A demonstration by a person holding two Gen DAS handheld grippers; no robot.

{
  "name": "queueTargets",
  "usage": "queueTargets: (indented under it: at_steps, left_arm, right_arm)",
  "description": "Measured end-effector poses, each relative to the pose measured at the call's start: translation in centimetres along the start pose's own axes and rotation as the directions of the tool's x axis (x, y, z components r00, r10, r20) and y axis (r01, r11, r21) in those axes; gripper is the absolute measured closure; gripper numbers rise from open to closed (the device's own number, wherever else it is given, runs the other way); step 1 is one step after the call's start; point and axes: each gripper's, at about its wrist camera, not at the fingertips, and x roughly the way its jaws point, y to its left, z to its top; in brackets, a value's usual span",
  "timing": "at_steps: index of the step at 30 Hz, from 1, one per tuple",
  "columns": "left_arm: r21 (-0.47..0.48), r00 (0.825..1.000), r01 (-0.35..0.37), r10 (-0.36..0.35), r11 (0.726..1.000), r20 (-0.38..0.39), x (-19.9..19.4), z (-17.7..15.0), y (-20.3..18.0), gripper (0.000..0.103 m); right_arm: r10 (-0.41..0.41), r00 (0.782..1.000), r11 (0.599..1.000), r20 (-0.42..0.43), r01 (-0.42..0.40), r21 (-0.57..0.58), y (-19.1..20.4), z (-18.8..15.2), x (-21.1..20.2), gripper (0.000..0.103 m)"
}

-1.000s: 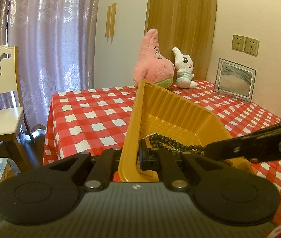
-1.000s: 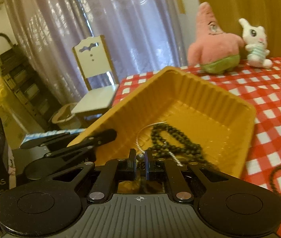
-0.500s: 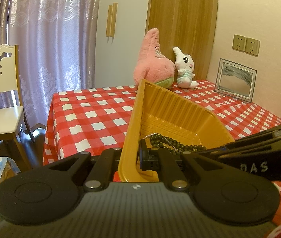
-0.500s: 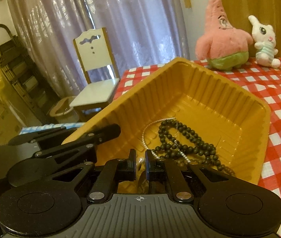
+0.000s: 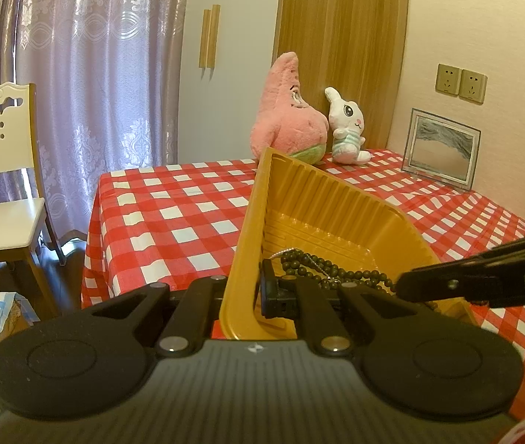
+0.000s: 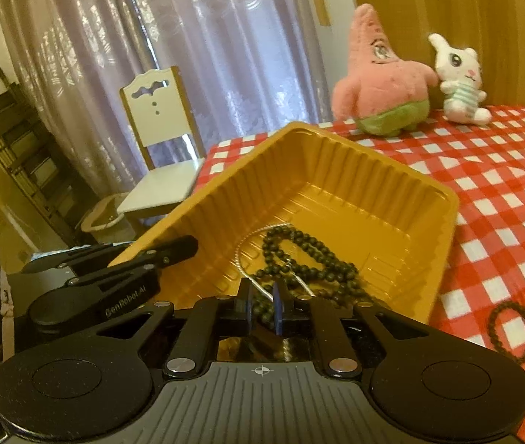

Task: Organize jewelry
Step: 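Carry the earring over the orange tray and open the right gripper, then move the right gripper to the dark bead bracelet on the table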

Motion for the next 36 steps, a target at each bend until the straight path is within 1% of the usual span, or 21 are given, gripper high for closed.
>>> queueTargets:
  at_steps: [11, 23, 28, 33, 36]
  left_arm:
    - [-0.001, 1.0, -0.001, 0.001, 1.0, 0.0, 0.1, 0.0, 0.1, 0.097]
    - [0.004, 1.0, 0.0, 0.0, 1.0, -0.001, 0.1, 0.0, 0.1, 0.097]
    - [0.003, 1.0, -0.001, 0.001, 1.0, 0.0, 0.1, -0.1, 0.1, 0.097]
    - [0.004, 1.0, 0.0, 0.0, 1.0, 0.0, 0.1, 0.0, 0.1, 0.097]
    - [0.003, 1.0, -0.001, 0.001, 1.0, 0.0, 0.1, 0.0, 0.1, 0.097]
  right_arm:
    - [-0.047, 0.999, 0.998, 0.014, 0.046, 0.051, -1.7, -1.2, -3.0, 0.081]
    - [-0.135, 0.991, 0.984, 0.017, 0.132, 0.119, -4.7, -2.4, -5.4, 0.076]
    - [-0.199, 0.98, 0.965, 0.002, 0.196, 0.172, -7.1, -3.3, -6.5, 0.075]
    - [-0.277, 0.96, 0.936, -0.028, 0.277, 0.218, -9.7, -4.4, -7.5, 0.075]
    - [-0.31, 0.95, 0.919, -0.041, 0.31, 0.244, -11.1, -5.0, -8.0, 0.075]
